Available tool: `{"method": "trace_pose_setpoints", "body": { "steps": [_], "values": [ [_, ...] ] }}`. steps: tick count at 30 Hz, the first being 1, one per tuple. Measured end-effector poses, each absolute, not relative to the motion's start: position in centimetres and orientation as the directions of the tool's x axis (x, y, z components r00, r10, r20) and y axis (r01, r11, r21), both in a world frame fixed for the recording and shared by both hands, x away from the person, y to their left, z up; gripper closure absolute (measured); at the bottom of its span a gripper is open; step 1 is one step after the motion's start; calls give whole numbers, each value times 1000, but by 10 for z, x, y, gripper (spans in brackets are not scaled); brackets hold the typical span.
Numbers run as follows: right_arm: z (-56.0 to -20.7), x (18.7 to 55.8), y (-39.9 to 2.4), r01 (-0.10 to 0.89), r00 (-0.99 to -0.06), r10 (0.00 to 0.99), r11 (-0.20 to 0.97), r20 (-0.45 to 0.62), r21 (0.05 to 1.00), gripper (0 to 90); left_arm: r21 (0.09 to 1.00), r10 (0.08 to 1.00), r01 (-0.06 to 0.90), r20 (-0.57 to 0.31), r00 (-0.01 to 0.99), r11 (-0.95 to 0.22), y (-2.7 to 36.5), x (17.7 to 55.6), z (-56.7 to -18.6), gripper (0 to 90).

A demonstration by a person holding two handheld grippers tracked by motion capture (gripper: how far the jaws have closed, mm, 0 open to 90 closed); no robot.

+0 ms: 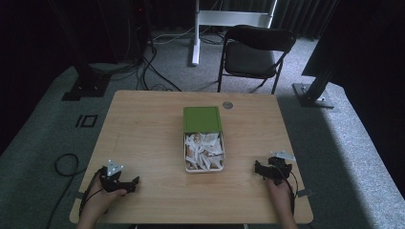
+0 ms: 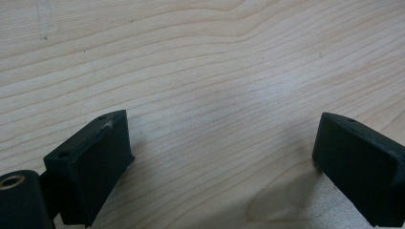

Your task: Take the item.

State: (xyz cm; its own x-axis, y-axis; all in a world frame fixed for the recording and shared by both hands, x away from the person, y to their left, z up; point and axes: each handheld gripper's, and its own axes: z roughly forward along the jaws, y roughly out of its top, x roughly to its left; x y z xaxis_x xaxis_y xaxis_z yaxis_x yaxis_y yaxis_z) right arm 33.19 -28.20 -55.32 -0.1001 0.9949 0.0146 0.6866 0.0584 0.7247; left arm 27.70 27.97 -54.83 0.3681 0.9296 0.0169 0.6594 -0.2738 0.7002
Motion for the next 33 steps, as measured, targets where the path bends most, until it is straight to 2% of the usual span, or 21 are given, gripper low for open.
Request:
{"method": "trace_pose_setpoints", "body": {
  "steps": [5,9,16,33],
  "values": [
    [-553,332,-282,686,-100,995,58,15,725,109,699,931,662,17,364,-271,279,275,-548,64],
    [-553,332,-282,687,-100,995,58,15,725,110,698,912,647,20,410,-306,279,273,-548,64],
    [-553,332,-282,687,-100,995,58,15,724,109,698,899,629,48,435,-342,282,272,-546,64],
    [-553,332,-282,687,-100,995,58,15,725,109,740,880,566,75,469,-364,275,276,-520,65]
  ]
}}
